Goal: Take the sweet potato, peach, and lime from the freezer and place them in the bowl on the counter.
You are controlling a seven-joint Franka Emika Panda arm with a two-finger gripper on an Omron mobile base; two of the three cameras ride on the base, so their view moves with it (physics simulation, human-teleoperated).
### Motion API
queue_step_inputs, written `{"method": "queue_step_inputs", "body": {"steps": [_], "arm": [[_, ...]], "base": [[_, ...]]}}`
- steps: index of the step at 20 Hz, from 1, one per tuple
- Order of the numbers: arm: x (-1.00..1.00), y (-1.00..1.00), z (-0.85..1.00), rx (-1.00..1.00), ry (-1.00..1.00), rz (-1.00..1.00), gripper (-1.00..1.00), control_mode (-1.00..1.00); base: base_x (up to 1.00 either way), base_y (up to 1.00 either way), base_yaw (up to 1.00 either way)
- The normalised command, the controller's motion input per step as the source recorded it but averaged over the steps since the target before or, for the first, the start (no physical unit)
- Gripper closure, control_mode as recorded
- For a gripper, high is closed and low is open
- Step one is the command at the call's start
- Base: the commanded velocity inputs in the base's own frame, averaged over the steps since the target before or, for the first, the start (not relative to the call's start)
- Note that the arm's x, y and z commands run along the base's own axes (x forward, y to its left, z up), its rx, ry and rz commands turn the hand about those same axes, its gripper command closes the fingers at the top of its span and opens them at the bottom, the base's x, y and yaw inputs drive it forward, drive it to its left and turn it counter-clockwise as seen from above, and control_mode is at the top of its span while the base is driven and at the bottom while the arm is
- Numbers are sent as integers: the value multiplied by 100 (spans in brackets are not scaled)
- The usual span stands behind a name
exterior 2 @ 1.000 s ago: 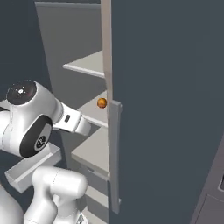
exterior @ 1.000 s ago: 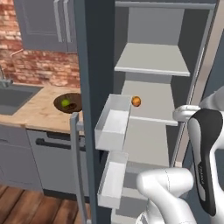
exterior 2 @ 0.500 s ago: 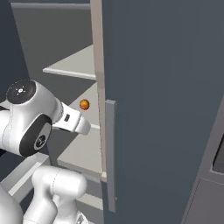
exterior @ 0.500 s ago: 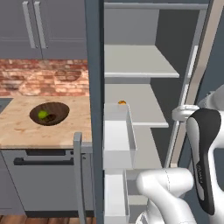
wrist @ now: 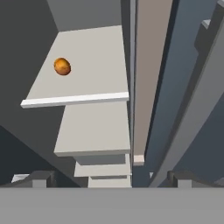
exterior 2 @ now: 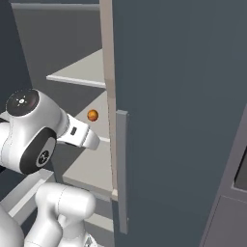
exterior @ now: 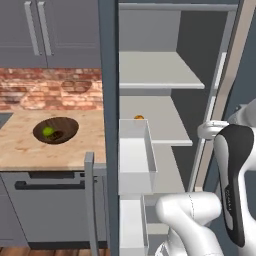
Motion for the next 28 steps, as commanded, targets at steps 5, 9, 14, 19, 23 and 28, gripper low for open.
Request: {"method": "queue_step_inputs", "body": {"steps": [5,9,14,19,23,28], "arm": [[0,0,0,0,0,0,-100,100],[0,0,0,0,0,0,-100,100],[0,0,0,0,0,0,-100,100],[0,0,0,0,0,0,-100,100],[0,0,0,0,0,0,-100,100],[0,0,0,0,0,0,-100,100]], "base": [[36,59,29],[14,44,50],[18,24,57],[51,-5,75],[34,-18,71],[49,21,31]]}}
